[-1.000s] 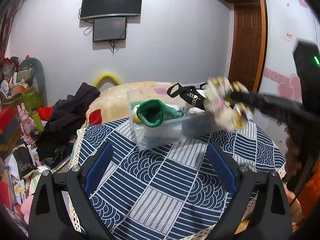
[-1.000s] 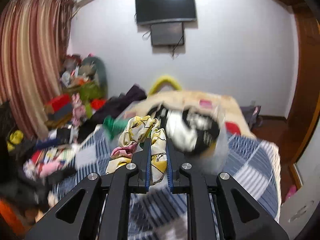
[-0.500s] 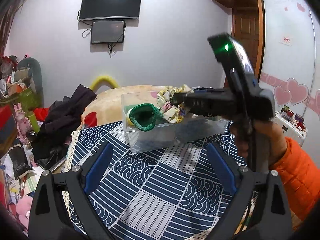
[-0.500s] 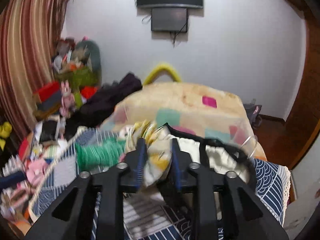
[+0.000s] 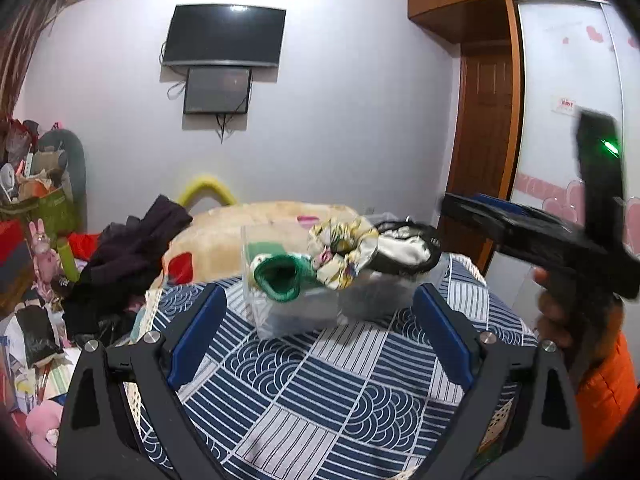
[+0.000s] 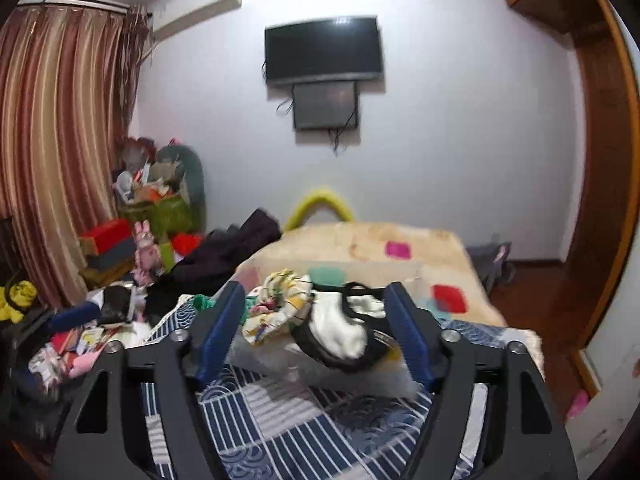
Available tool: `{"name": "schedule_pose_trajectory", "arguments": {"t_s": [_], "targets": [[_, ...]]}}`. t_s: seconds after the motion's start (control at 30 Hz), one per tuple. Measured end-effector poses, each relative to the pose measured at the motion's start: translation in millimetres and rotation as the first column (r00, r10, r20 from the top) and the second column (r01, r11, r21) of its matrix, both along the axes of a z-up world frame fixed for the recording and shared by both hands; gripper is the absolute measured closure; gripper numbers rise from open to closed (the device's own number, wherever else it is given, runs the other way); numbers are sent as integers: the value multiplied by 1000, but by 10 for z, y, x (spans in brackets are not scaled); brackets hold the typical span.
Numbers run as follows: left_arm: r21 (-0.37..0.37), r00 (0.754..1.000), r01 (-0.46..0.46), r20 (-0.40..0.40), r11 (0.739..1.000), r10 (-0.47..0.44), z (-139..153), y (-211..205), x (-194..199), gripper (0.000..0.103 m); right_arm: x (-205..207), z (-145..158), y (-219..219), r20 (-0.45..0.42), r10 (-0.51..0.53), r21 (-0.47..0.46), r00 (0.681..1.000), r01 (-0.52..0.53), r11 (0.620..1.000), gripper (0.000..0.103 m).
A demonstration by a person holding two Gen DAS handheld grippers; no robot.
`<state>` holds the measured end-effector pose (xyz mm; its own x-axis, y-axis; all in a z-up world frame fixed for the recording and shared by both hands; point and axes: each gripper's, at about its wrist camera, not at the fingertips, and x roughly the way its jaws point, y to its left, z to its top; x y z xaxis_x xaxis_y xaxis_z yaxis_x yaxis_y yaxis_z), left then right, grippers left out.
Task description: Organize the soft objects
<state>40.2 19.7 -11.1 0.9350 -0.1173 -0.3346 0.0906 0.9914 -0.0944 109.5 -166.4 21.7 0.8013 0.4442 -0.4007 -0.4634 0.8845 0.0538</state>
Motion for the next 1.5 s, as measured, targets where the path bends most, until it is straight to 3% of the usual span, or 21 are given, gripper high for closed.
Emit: {"name": "schedule_pose_trajectory", "arguments": {"t_s": [0.13,0.4,1.5], "targets": [[-13,999,-4,35,1000,4,87,-4,-53,7,-322,70,-199,68,-72,15,995,71,997,15],[-9,996,-5,84,1000,6,156,-54,-196,7,-575,90,-137,135,-44,16,990,42,999,5],[2,990,-38,135,999,37,223,-45,-307,4,-662,94,-110,137,-66,54,988,59,997,4]]}}
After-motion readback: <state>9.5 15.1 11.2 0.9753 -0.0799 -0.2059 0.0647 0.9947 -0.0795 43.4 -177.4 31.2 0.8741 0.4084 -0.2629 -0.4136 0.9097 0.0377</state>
